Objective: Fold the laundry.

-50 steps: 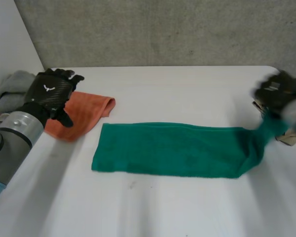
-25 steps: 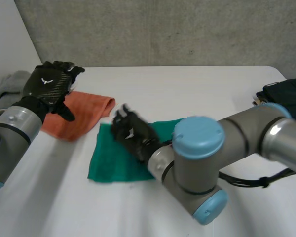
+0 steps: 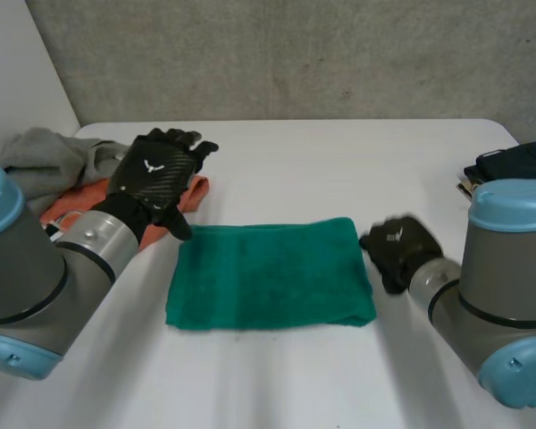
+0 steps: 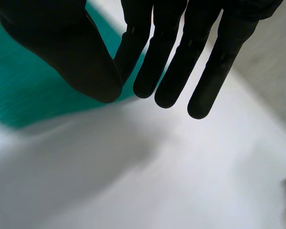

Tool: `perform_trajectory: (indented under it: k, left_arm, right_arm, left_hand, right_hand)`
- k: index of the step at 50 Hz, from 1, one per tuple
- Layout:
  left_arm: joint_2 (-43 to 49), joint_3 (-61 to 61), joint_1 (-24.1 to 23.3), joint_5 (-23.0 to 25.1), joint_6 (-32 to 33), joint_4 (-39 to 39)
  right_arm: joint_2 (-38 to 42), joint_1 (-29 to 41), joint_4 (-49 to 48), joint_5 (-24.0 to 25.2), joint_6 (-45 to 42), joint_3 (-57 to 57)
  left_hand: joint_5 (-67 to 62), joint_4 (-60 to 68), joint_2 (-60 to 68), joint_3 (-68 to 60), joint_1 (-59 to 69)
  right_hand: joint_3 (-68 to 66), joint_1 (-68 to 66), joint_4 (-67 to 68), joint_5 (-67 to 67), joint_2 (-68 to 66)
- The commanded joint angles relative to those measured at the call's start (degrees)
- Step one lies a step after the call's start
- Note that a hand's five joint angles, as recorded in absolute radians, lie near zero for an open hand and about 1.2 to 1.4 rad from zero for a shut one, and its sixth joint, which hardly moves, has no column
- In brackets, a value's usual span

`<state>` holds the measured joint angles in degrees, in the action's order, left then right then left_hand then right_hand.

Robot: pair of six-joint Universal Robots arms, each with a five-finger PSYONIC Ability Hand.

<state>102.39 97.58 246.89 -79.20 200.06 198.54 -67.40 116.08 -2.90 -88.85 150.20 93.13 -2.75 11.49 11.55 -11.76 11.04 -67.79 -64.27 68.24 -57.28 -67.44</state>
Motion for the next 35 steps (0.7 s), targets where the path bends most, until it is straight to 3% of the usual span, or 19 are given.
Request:
perform_trajectory:
  k: [1, 8, 9, 11, 16, 18, 24, 28, 35]
  left_arm:
    - [-3.2, 0.4, 2.5, -0.3, -0.5, -0.3]
    - [-5.7, 1.2, 5.4, -0.6, -2.2, -0.9]
    - [-6.1, 1.4, 6.0, -0.6, -3.0, -1.1]
    - [-6.3, 1.6, 6.4, -0.4, -3.9, -1.6]
    - [-6.0, 2.4, 6.6, 0.5, -5.9, -3.1]
    - [-5.6, 2.4, 6.4, 1.0, -6.2, -3.2]
    - [-4.6, 2.7, 4.7, 1.4, -6.3, -3.5]
    - [-4.3, 3.0, 3.9, 1.2, -6.2, -3.5]
    - [-4.3, 3.1, 2.8, 1.2, -6.0, -3.4]
  right_arm:
    - [-4.6, 7.9, -9.8, 0.3, -3.5, -2.2]
    - [0.7, 17.7, -11.0, 7.7, -4.0, -4.8]
    - [1.8, 18.6, -10.7, 8.7, -4.1, -5.2]
    - [1.9, 18.1, -9.9, 7.6, -3.7, -4.6]
    - [-0.4, 10.7, -7.3, -3.0, 5.0, -2.3]
    - [-0.3, 8.2, -6.0, -3.8, 9.4, -1.7]
    - [-0.2, 0.9, 4.0, 4.0, 21.8, 0.4]
    - [1.2, -1.1, 6.2, 7.9, 23.0, 2.0]
    - [2.1, -1.2, 3.1, 8.1, 22.6, 2.9]
  left_hand:
    - [2.8, -1.5, -1.5, 1.8, -1.0]
    - [2.8, -1.5, -1.5, 1.8, -1.0]
    - [2.8, -1.5, -1.5, 1.8, -1.0]
    - [2.8, -1.5, -1.5, 1.8, -1.0]
    - [2.8, -1.5, -1.5, 1.8, -1.0]
    - [2.8, -1.5, -1.5, 1.8, -1.0]
    - [2.8, -1.5, -1.5, 1.8, -1.0]
    - [2.8, -1.5, -1.5, 1.8, -1.0]
    - [2.8, -1.5, -1.5, 1.8, -1.0]
  right_hand:
    - [-12.2, -15.7, 11.8, -12.7, -12.6]
    - [-12.2, -15.7, 11.8, -12.7, -12.6]
    - [16.6, 13.1, -17.0, 16.1, 16.2]
    - [57.8, 54.3, -58.2, 57.3, 57.4]
    - [57.8, 54.3, -58.2, 57.3, 57.4]
    - [57.8, 54.3, -58.2, 57.3, 57.4]
    - [50.2, 46.7, -50.7, 49.7, 49.9]
    - [44.7, 41.2, -45.1, 44.2, 44.3]
    - [40.4, 36.9, -40.9, 39.9, 40.1]
